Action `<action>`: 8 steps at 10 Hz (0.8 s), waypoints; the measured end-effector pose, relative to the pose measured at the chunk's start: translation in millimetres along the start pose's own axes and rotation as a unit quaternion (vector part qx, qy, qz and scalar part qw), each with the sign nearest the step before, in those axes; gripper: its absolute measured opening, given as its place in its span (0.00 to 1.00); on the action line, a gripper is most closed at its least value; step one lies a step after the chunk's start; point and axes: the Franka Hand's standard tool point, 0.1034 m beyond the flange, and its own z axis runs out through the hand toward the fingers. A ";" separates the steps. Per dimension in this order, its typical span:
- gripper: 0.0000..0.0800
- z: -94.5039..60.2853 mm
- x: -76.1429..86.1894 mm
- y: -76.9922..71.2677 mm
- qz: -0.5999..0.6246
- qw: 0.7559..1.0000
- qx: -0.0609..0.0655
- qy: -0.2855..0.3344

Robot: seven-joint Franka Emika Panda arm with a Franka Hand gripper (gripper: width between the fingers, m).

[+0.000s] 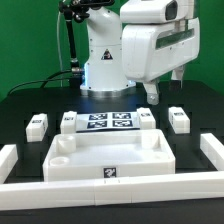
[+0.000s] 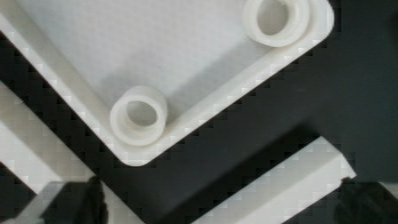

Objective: Assemble desk

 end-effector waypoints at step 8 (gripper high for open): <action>0.81 0.6 -9.7 -1.4 -0.038 0.999 0.001 -0.001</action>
Offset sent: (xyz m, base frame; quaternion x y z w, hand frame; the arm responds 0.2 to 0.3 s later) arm 0.0000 0.0000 0.0000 0.0000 0.0000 0.0000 1.0000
